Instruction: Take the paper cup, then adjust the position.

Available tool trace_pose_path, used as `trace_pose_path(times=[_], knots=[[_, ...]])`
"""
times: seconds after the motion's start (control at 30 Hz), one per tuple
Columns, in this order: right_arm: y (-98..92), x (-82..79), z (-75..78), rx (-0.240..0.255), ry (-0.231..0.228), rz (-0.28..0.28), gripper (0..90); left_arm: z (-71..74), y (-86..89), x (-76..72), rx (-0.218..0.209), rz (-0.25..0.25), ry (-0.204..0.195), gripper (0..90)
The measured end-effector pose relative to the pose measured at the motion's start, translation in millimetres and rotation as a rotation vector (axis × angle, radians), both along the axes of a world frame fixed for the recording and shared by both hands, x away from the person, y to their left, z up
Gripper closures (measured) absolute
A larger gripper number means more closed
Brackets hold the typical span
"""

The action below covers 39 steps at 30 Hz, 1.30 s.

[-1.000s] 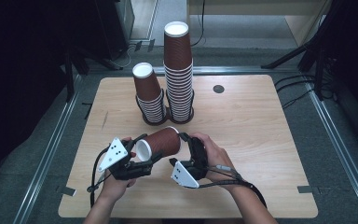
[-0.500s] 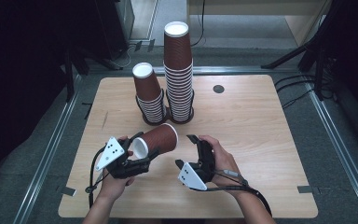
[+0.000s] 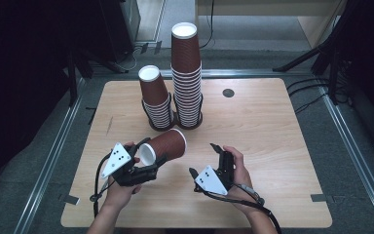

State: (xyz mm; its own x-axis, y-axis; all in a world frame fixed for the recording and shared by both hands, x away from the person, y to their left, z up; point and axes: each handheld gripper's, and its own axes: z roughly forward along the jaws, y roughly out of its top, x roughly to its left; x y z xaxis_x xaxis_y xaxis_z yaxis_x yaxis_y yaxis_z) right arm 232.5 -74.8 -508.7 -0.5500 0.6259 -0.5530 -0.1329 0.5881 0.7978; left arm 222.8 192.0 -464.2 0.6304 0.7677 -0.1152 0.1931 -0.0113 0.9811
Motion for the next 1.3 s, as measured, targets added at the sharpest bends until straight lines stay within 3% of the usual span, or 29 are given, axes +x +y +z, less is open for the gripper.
trace_pose_path(times=[0.2,0.33,0.5,0.7,0.77,0.87,1.03,1.23,1.3], knots=[[-5.2,-3.5,6.4,0.176,0.058,-0.031,0.0,-0.1,0.7,-0.7,-0.002,0.003,-0.006,22.1],[-2.0,-7.5,9.2,0.244,0.180,-0.024,2.0,-0.6,1.0,-1.0,-0.007,0.013,-0.010,22.1],[4.3,-11.3,8.9,0.299,0.169,-0.055,5.1,-0.7,3.8,0.0,-0.016,0.028,-0.011,22.1],[11.7,-12.2,7.9,0.342,0.194,-0.102,0.0,-1.1,1.5,2.3,-0.028,0.026,-0.015,22.0],[11.2,-11.5,7.5,0.390,0.248,-0.094,0.0,-1.9,0.5,2.1,-0.027,0.031,-0.017,22.0],[11.8,-12.1,4.8,0.414,0.263,-0.110,0.0,-2.9,0.8,1.7,-0.026,0.033,-0.019,22.0],[8.1,-10.8,5.3,0.518,0.352,-0.120,0.0,-3.3,2.6,1.3,-0.042,0.040,-0.023,22.0],[4.8,-13.2,9.2,0.585,0.373,-0.138,0.0,-4.3,1.8,1.1,-0.051,0.043,-0.033,22.0],[5.7,-14.9,9.4,0.611,0.376,-0.121,0.0,-4.5,1.2,0.8,-0.059,0.044,-0.037,22.0]])
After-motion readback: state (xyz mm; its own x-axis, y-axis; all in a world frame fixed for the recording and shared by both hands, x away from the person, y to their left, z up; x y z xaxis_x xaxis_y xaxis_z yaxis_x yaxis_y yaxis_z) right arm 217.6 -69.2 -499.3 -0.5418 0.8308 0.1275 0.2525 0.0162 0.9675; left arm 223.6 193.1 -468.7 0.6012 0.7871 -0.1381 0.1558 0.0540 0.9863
